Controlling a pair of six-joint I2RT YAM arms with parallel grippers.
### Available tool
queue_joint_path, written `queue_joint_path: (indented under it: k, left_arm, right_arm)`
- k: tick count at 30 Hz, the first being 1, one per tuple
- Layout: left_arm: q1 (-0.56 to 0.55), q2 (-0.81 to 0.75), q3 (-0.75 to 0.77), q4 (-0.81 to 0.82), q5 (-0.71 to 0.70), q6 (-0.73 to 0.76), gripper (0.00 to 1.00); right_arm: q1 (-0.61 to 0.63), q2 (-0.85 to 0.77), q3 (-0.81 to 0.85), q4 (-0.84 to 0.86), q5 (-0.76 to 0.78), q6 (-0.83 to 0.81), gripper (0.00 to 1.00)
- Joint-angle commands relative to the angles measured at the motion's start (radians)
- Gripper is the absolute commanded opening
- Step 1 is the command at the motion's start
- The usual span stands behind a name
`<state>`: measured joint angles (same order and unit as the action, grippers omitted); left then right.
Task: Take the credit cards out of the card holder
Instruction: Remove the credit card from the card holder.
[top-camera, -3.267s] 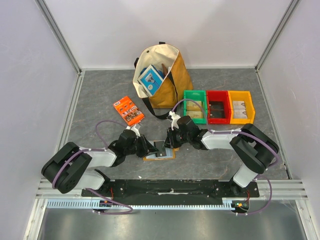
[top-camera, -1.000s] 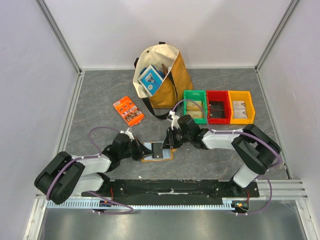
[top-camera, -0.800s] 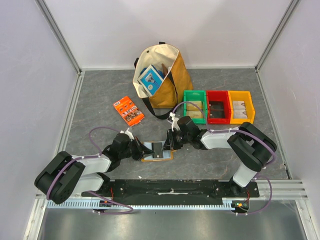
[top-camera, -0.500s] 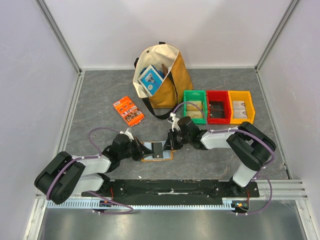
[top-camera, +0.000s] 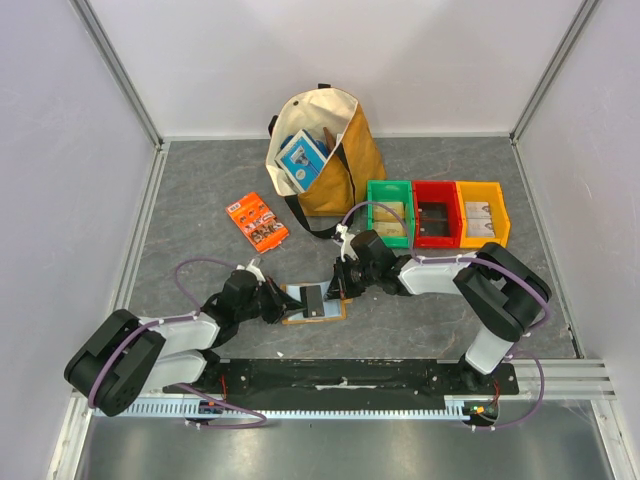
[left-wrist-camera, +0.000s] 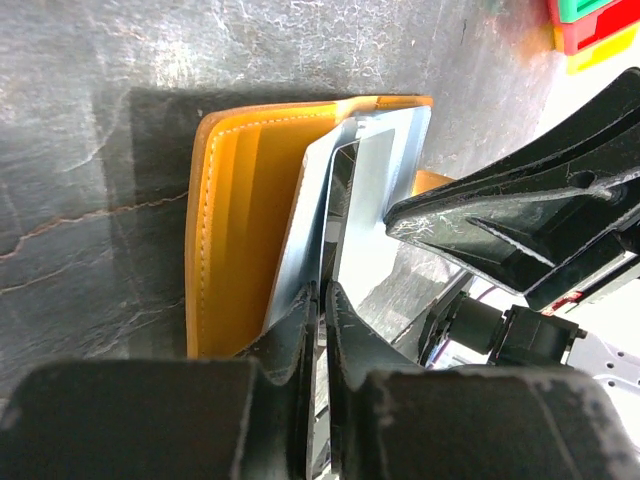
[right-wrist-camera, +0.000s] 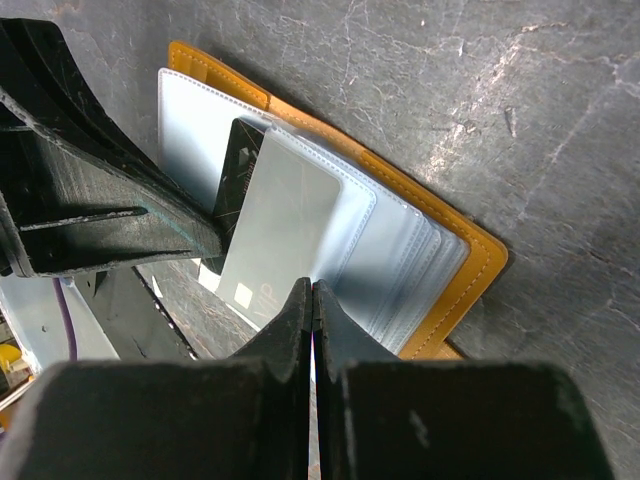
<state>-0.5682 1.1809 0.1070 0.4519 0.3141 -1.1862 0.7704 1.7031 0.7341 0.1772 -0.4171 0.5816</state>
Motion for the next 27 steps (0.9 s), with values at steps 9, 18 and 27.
queue_joint_path:
  k: [9,18,27]
  left_arm:
    - [0.019,-0.056,-0.024,-0.083,-0.027,-0.012,0.02]
    - [0.07,-0.248,-0.026,-0.265,-0.072,0.065,0.02]
    - [0.1,-0.385,-0.02,-0.412,-0.107,0.112,0.02]
  right_arm:
    - [-0.01,0.059,-0.032,-0.209,0.178,-0.098,0.0]
    - [-0.014,-0.031,-0.013,-0.226,0.181,-0.14,0.0]
    - [-0.014,-0.088,0.039,-0.263,0.153,-0.155,0.01]
